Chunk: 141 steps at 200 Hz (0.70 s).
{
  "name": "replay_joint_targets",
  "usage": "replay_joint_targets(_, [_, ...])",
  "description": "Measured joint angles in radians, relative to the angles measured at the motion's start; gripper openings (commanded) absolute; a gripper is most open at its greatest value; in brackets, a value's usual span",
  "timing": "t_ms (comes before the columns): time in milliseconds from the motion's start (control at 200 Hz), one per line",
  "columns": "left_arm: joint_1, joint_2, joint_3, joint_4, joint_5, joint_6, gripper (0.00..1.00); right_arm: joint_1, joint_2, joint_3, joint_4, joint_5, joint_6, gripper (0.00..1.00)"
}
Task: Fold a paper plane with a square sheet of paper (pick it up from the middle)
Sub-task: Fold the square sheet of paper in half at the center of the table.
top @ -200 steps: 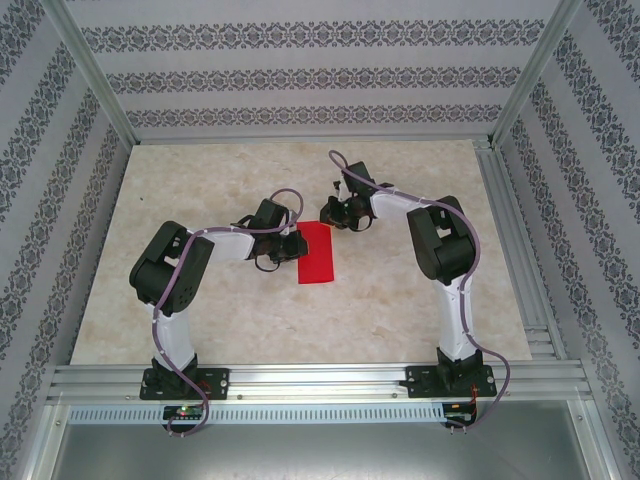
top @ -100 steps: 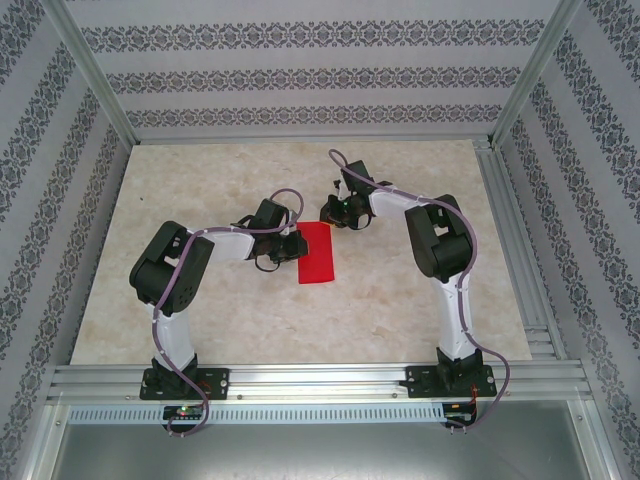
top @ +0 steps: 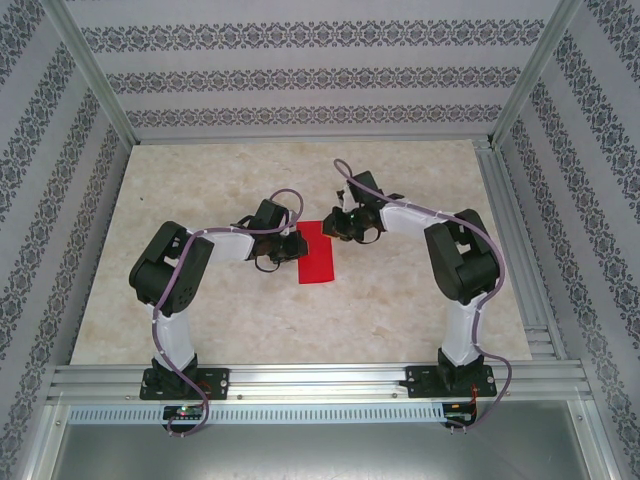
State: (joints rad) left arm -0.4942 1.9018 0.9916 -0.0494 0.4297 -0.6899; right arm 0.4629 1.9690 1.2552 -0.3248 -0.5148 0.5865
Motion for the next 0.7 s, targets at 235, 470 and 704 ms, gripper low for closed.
replay_joint_targets(235, [-0.006,-0.038,-0.025,-0.037,-0.021,0.000,0.13,0.037,0.077,-0.002,-0.011,-0.012,0.000,0.13])
replay_joint_targets(470, [-0.006,-0.092,-0.041,-0.092,-0.037,-0.007,0.18,0.042,0.081,-0.003,-0.014,-0.045,-0.045,0.13])
replay_joint_targets(704, [-0.004,-0.139,-0.026,-0.093,-0.041,-0.027,0.19,0.059,0.089,0.007,-0.064,-0.111,-0.143,0.14])
